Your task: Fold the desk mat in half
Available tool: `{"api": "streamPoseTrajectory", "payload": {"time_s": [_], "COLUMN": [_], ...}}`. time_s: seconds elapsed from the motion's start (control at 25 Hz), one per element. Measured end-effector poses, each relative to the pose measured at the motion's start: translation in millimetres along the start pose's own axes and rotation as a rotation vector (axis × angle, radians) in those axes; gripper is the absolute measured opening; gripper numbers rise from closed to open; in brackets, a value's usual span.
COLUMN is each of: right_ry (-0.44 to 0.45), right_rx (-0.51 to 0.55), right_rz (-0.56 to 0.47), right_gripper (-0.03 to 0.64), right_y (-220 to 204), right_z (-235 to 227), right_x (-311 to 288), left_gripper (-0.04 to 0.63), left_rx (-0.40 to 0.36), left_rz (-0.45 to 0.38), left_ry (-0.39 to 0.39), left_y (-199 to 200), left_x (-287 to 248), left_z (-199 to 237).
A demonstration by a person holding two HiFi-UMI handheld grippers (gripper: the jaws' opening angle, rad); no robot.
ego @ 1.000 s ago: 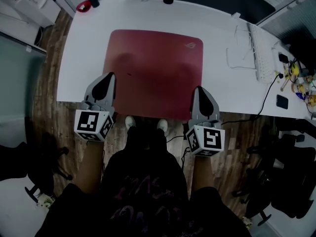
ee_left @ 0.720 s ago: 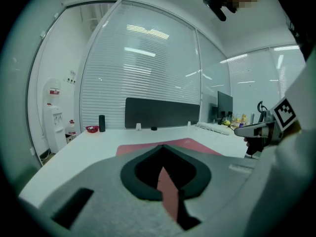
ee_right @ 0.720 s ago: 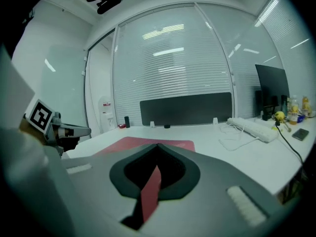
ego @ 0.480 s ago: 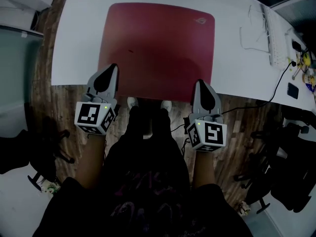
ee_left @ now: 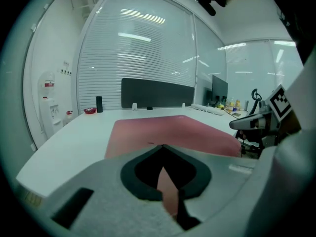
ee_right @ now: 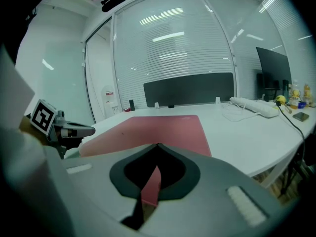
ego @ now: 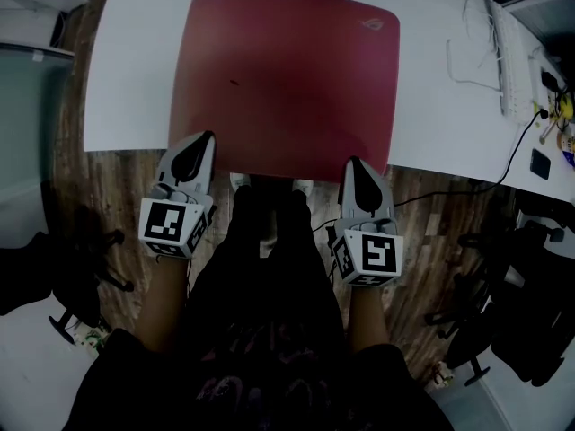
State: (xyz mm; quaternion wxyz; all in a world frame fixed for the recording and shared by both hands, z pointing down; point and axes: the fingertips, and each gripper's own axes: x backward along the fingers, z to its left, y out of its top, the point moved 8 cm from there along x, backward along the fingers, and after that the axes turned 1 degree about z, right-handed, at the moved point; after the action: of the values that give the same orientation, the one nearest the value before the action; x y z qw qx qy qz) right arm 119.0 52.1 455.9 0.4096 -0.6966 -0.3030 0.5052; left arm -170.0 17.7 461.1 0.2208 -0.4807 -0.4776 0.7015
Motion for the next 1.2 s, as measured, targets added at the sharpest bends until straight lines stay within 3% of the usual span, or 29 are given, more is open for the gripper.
{"api": "streamPoseTrajectory", "payload": {"time_s": [0.12, 0.28, 0.36, 0.48, 0.64, 0.76, 0.84, 0.96, 1.2], "right_ry": [0.015, 0.054, 0.08, 0.124, 0.183, 0.194, 0.179, 0.164, 0.179], "right_rx": [0.073, 0.287, 0.425, 0.64, 0.846, 0.97, 1.001, 1.013, 1.026], "right_rz": [0.035, 0.06, 0.1, 0.186, 0.267, 0.31, 0.315, 0.309, 0.314], "right_gripper": [0.006, 0.024, 0.051, 0.165, 0.32, 0.384, 0.411, 0.413, 0.409], "right_y": [-4.2, -5.7, -5.6, -19.9, -39.5, -55.0, -60.7, -65.4, -73.6], "right_z": [2.7, 5.6, 9.2, 15.4, 24.4, 29.9, 32.2, 34.3, 37.8], "right_x": [-1.2, -1.9, -2.7, -3.5, -9.1, -11.3, -13.4, -18.6, -33.9], "left_gripper": [0.001, 0.002, 0.003, 0.108, 0.235, 0.316, 0.367, 0.39, 0.382], "left_rx": [-0.083, -0.403, -0.513, -0.635, -0.781, -0.895, -0.952, -1.017, -1.036], "left_rz": [0.024, 0.1, 0.146, 0.197, 0.257, 0.293, 0.313, 0.338, 0.359], "left_ry": [-0.03, -0.099, -0.131, -0.191, -0.244, -0.258, -0.263, -0.259, -0.227], "left_y": [0.9, 3.1, -3.5, -15.1, -27.7, -41.5, -50.6, -61.7, -71.1], "left_x": [0.2, 0.0, 0.3, -1.2, -3.6, -4.2, -6.4, -12.2, -21.5], "left_z": [-3.8, -11.6, -16.7, -23.4, -33.1, -40.8, -43.9, -46.3, -43.6]}}
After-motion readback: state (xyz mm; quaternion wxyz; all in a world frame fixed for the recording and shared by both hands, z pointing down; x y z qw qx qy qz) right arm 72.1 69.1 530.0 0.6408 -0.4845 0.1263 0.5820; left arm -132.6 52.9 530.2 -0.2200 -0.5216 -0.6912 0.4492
